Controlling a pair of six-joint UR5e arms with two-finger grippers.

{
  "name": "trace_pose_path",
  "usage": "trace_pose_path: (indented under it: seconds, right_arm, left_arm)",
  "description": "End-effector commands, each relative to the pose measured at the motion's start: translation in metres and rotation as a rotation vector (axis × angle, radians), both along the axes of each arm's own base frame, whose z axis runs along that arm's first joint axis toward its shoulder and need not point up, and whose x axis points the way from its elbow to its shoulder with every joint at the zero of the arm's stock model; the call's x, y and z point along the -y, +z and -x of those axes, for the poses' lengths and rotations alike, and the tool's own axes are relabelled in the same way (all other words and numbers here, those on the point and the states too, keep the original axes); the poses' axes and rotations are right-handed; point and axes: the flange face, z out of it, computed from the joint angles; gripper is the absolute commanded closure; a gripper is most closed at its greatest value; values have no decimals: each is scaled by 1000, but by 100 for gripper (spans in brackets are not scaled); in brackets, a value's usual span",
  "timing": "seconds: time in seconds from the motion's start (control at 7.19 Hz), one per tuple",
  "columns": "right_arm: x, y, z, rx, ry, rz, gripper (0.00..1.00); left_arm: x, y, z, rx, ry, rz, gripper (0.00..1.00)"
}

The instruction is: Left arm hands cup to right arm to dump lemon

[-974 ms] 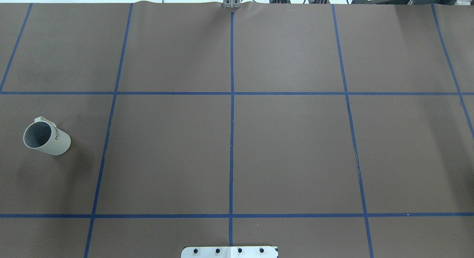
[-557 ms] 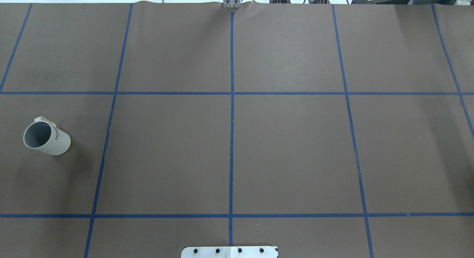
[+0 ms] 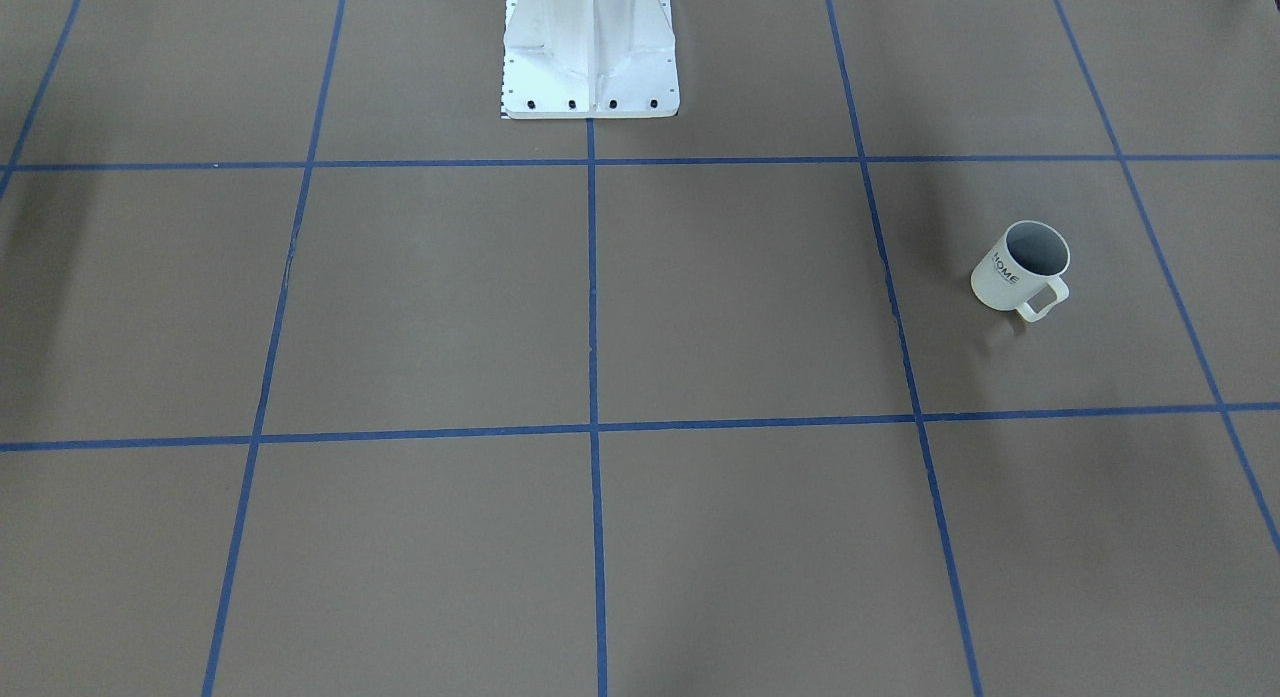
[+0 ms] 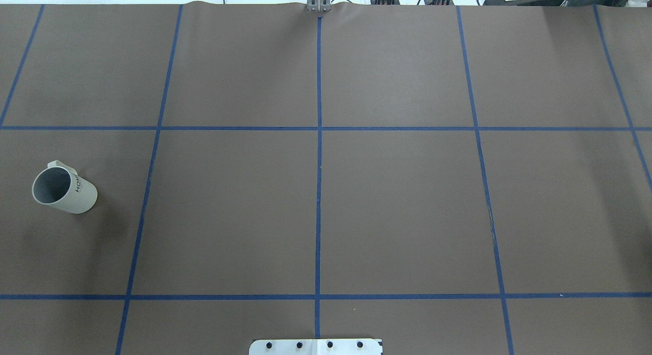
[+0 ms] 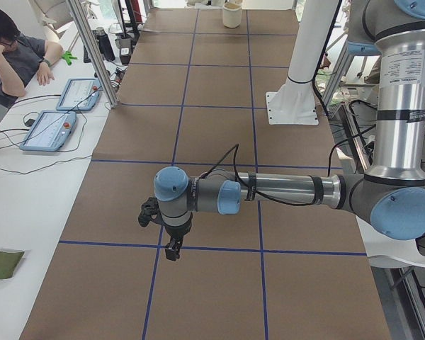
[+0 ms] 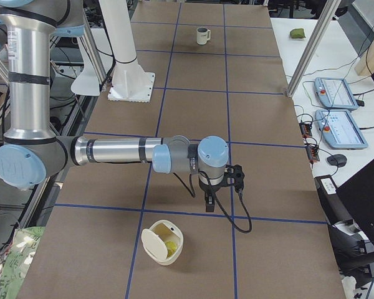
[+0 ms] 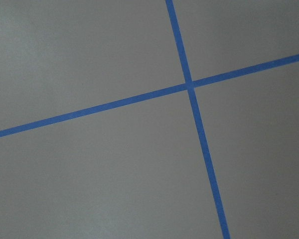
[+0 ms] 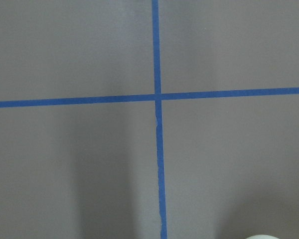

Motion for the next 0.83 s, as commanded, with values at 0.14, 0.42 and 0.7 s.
trace_pose_path:
  seconds: [0.14,0.42,0.7]
  right_arm:
    - [-1,1,0,1,20,22,0]
    - [-1,1,0,0,10,12,0]
    - [1,-1,0,0,12,9,0]
  left_arm:
    - [0,0,0,-1,-31,25,0]
    - [1,-1,0,-4,-117,95,0]
    - [1,-1,0,-5,-135,110,0]
